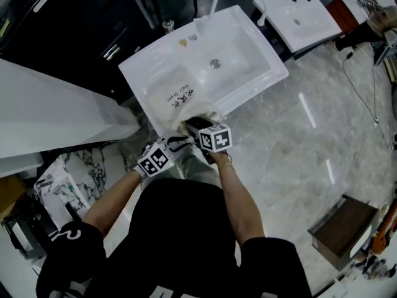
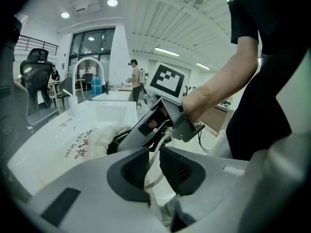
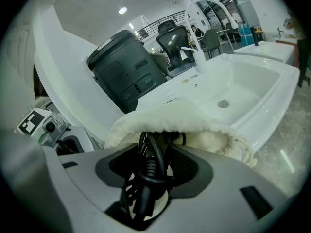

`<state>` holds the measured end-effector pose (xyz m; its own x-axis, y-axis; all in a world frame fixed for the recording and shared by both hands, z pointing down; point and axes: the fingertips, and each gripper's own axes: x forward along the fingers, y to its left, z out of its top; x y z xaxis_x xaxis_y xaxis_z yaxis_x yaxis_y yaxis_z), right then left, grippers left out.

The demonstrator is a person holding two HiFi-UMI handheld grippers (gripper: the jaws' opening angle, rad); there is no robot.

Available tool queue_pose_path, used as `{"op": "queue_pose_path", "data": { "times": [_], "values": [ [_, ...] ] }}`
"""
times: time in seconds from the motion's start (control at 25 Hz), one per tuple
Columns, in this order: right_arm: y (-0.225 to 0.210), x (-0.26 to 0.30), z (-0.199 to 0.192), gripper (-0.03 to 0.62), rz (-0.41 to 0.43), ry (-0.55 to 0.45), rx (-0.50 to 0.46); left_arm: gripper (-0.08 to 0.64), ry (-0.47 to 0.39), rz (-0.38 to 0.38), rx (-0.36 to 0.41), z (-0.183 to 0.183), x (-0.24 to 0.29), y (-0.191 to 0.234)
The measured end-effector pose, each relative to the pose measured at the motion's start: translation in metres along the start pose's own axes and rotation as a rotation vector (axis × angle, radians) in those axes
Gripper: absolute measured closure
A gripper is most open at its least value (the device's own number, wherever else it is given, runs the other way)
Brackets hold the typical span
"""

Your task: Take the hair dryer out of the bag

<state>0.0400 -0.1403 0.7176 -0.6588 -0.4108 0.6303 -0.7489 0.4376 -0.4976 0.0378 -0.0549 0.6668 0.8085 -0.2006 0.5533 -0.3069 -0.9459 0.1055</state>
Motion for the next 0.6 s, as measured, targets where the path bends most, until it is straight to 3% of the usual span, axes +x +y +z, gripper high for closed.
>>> {"op": "queue_pose_path", "data": {
  "times": [0.12, 0.6],
  "values": [
    [0.0, -0.001, 0.001, 0.396, 0.003, 0.003, -0.004, 0.549, -0.005, -0.008, -0.001, 0.002, 0.001, -0.004],
    [-0.002, 0.001, -0.002, 0.396, 0.009, 0.005, -0.008, 0.554, -0.076, -0.134, -0.076, 0.006, -0.015, -0.032]
  ]
}}
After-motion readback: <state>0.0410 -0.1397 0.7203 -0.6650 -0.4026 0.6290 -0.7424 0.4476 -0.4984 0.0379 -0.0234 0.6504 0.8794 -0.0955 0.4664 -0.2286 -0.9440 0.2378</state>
